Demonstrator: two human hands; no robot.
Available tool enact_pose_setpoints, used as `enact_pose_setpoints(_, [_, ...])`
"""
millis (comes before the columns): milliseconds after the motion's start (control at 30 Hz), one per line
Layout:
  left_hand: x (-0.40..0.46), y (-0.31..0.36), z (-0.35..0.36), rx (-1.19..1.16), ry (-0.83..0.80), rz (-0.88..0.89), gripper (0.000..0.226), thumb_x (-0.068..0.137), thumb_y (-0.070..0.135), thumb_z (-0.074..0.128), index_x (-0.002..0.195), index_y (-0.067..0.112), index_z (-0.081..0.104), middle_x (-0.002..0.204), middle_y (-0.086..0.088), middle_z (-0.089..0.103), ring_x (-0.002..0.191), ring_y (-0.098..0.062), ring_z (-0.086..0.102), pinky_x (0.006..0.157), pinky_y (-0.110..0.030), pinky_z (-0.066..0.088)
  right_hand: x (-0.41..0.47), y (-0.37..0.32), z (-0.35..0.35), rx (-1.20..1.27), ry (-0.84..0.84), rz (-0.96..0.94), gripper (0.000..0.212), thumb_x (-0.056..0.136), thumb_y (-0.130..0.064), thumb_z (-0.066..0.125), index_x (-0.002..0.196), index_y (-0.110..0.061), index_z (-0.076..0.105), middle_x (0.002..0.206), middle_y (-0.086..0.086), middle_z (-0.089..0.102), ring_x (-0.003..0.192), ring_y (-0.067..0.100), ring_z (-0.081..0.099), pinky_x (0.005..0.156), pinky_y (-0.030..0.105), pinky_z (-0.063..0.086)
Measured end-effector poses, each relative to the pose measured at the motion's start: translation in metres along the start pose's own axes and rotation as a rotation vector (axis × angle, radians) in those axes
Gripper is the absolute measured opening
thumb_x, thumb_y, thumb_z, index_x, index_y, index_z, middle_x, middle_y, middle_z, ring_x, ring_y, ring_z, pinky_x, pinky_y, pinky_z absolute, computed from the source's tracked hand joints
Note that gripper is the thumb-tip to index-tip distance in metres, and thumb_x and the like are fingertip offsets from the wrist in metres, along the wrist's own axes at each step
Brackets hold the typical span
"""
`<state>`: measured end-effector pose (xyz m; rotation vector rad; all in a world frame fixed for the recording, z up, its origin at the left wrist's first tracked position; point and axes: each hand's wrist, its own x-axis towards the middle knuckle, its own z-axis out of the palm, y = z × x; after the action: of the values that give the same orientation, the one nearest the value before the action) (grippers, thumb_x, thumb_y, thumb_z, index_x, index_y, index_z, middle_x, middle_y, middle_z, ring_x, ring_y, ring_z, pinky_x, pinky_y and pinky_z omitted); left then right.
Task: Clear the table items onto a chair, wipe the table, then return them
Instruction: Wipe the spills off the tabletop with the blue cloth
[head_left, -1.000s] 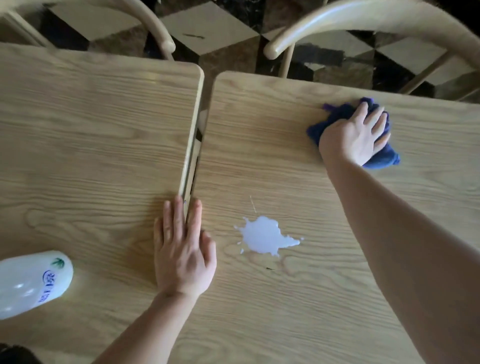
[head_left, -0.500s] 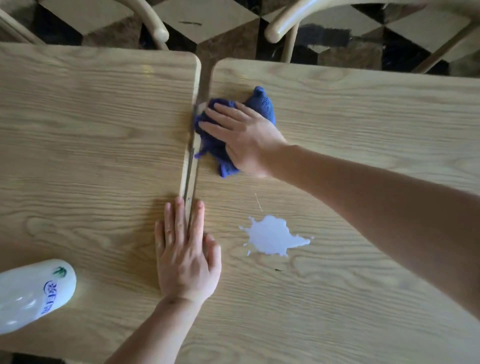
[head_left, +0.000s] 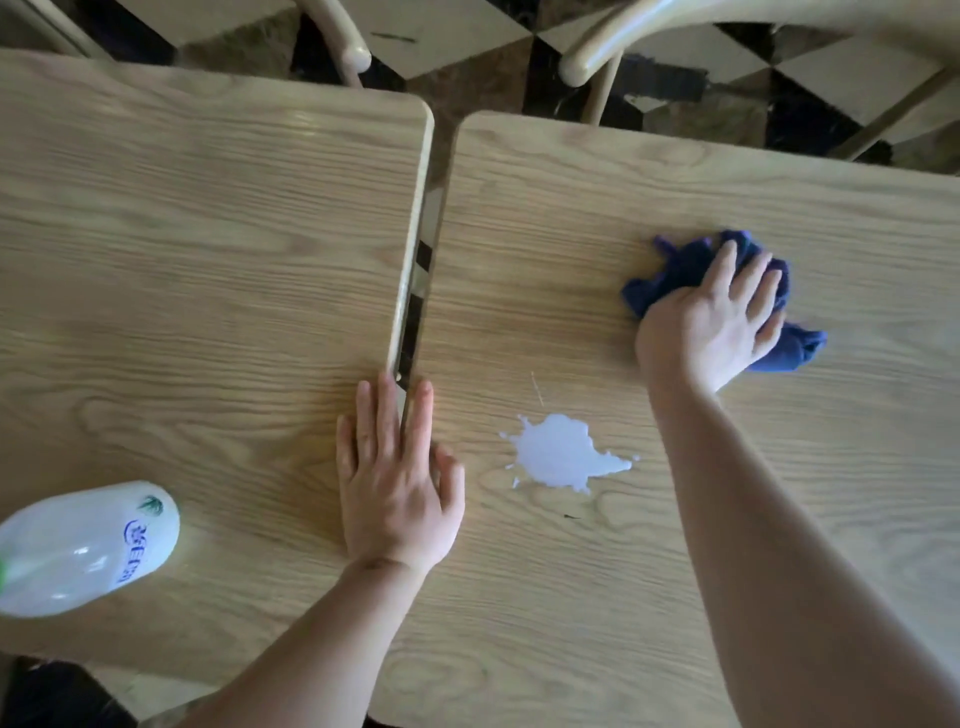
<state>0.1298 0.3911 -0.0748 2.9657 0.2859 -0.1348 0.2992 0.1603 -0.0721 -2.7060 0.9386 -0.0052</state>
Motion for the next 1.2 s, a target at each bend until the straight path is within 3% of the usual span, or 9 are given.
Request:
enact_pose_setpoints(167, [0.000,-0.001,-0.002,-0.041,-0.015,-0.013,0.064,0.090,0.031,0.039,0.153,0.024,0.032,0.165,-0.010,0.018,0.154,-0.028,0.011,0.124,-0.047,0.012,-0.080,-0.050,0.018,0.028,-0.071,-0.239,0.065,0.089,-0.023,0.034,0.153,-0.024,0.031,0.165,0.003,0.019,0.153,0.019,0.011,0.123,0.042,0.006])
enact_pose_setpoints(367, [-0.002,-0.003,0.001,-0.138,0.085,-0.001,0.050,0.096,0.022,0.038,0.145,0.017,0.046,0.162,-0.009,0.026,0.153,-0.027,0.017,0.124,-0.045,0.015,-0.105,-0.008,0.011,-0.048,-0.246,-1.129,0.063,0.085,-0.020,0.045,0.148,-0.018,0.044,0.159,0.005,0.035,0.148,0.022,0.028,0.121,0.046,0.021])
enact_pose_setpoints(467, [-0.002,-0.003,0.002,-0.141,0.112,0.009,0.051,0.096,0.022,0.037,0.146,0.018,0.045,0.162,-0.009,0.028,0.152,-0.027,0.019,0.123,-0.045,0.016,-0.080,0.042,-0.002,-0.154,-0.288,-1.375,0.061,0.085,-0.018,0.047,0.146,-0.021,0.048,0.157,0.002,0.038,0.147,0.022,0.033,0.120,0.046,0.024])
enact_pose_setpoints(600, [-0.002,-0.005,0.004,-0.137,0.118,0.007,0.051,0.096,0.022,0.038,0.147,0.019,0.044,0.161,-0.010,0.028,0.152,-0.028,0.020,0.123,-0.047,0.017,-0.062,0.099,-0.028,-0.208,-0.258,-1.162,0.066,0.083,-0.017,0.049,0.149,-0.022,0.043,0.159,0.003,0.033,0.149,0.023,0.028,0.121,0.049,0.020])
enact_pose_setpoints(767, [-0.001,-0.004,0.006,-0.132,0.143,0.007,0.049,0.097,0.022,0.038,0.146,0.019,0.045,0.160,-0.011,0.031,0.151,-0.029,0.022,0.122,-0.048,0.020,-0.119,0.093,-0.018,-0.056,-0.039,-0.121,0.066,0.086,-0.020,0.041,0.152,-0.026,0.035,0.163,0.002,0.025,0.151,0.020,0.018,0.123,0.047,0.007])
enact_pose_setpoints(867, [-0.002,-0.004,0.006,-0.141,0.143,0.007,0.048,0.099,0.022,0.035,0.146,0.020,0.045,0.160,-0.009,0.031,0.152,-0.028,0.021,0.122,-0.048,0.019,-0.152,0.045,-0.003,0.056,0.007,0.159,0.064,0.088,-0.019,0.046,0.151,-0.025,0.036,0.163,0.005,0.024,0.152,0.021,0.017,0.122,0.048,0.009])
enact_pose_setpoints(967, [-0.002,-0.005,0.006,-0.213,0.167,-0.005,0.045,0.101,0.017,0.035,0.145,0.019,0.046,0.160,-0.007,0.033,0.152,-0.026,0.021,0.123,-0.046,0.018,-0.174,-0.003,0.007,0.138,-0.038,0.124,0.064,0.087,-0.020,0.047,0.150,-0.022,0.038,0.163,0.008,0.024,0.152,0.023,0.017,0.122,0.047,0.008])
enact_pose_setpoints(1100, [-0.011,-0.014,0.000,-0.435,0.237,0.025,0.042,0.102,0.011,0.035,0.140,0.004,0.050,0.151,-0.013,0.046,0.147,-0.030,0.032,0.120,-0.052,0.024,-0.199,-0.014,0.015,0.081,-0.162,-0.361,0.067,0.086,-0.025,0.044,0.153,-0.023,0.034,0.164,0.005,0.019,0.153,0.022,0.011,0.123,0.042,0.000])
enact_pose_setpoints(1200, [-0.052,-0.031,-0.012,-0.348,0.174,-0.005,0.046,0.102,0.016,0.035,0.146,0.010,0.044,0.157,-0.012,0.036,0.152,-0.028,0.021,0.125,-0.046,0.011,-0.208,0.008,0.010,0.042,-0.292,-0.619,0.068,0.088,-0.023,0.038,0.155,-0.025,0.027,0.166,0.001,0.013,0.153,0.017,0.003,0.124,0.040,-0.002])
